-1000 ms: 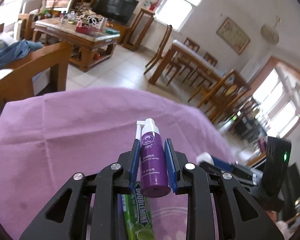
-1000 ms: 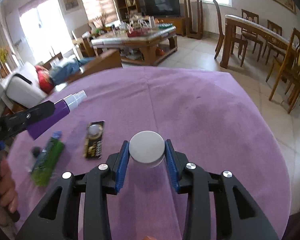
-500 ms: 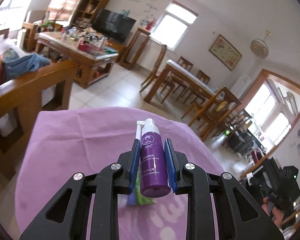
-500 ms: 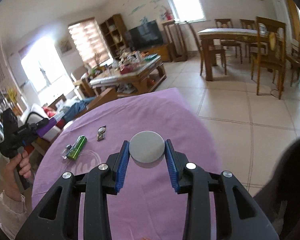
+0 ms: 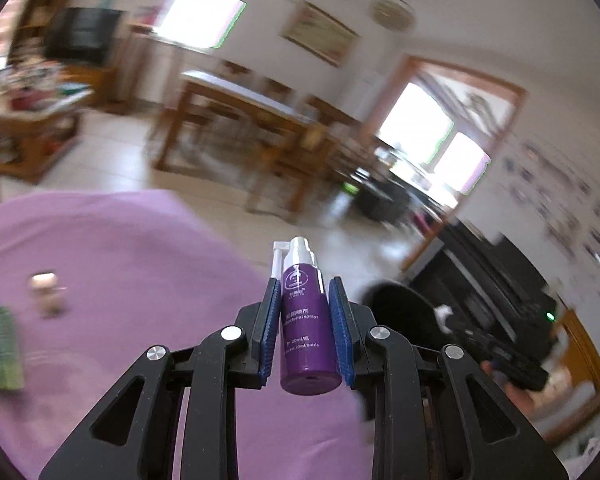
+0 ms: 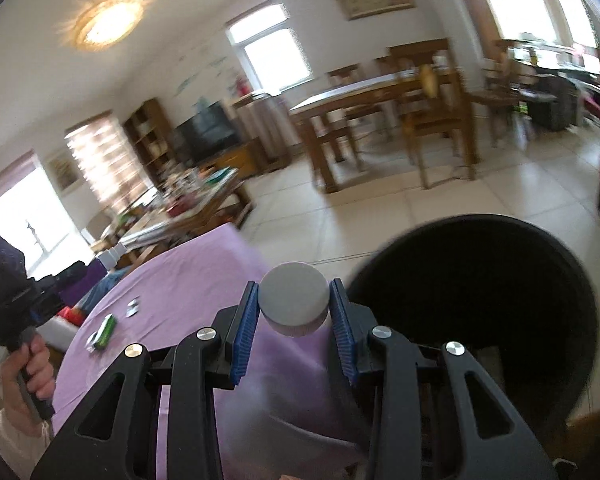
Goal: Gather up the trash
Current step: 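Carry the spray bottle and white lid to the bin and release both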
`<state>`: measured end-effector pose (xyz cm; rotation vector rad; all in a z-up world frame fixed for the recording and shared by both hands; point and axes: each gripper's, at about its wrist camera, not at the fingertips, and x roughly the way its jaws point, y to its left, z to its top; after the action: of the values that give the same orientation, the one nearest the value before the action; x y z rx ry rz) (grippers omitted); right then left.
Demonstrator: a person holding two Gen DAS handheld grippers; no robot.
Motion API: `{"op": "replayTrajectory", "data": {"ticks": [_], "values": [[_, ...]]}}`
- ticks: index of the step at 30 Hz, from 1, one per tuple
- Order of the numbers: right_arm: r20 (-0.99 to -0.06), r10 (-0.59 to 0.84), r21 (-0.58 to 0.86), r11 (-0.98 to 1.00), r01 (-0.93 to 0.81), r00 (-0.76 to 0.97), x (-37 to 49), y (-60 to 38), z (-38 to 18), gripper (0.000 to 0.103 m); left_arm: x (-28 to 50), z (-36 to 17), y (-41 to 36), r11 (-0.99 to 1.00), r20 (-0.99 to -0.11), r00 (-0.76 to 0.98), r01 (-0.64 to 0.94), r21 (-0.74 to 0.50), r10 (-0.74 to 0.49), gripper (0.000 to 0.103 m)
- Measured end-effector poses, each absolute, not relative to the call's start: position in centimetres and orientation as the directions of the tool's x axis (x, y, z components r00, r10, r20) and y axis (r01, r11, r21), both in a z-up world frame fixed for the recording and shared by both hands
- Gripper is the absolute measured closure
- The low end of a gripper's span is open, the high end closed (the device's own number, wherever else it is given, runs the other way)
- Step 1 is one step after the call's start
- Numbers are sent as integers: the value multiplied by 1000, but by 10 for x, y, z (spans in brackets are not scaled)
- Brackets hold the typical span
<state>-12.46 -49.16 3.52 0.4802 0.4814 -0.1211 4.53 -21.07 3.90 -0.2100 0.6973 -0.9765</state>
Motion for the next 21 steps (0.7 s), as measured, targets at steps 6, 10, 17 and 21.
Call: {"op": "replayTrajectory", "data": {"ticks": [6,10,17,21], "values": [[-488,-101,442,828,346,867,-160,-541,15,68,3,16,-324,409,-460,179,783,-469,-870,78],[-505,-123,467,794,390,854,-167,-561,-2,68,-23,-17,-382,362,-500,89,797,-483,-862,78],[-528,-118,483,773,412,841,-174,-579,-23,68,-38,-65,-436,367,-564,32,790,-491,-825,78],[-535,-97,505,759,410,839,-176,-585,-29,64,-42,-69,-449,366,-596,49,829,-424,-802,61]]}}
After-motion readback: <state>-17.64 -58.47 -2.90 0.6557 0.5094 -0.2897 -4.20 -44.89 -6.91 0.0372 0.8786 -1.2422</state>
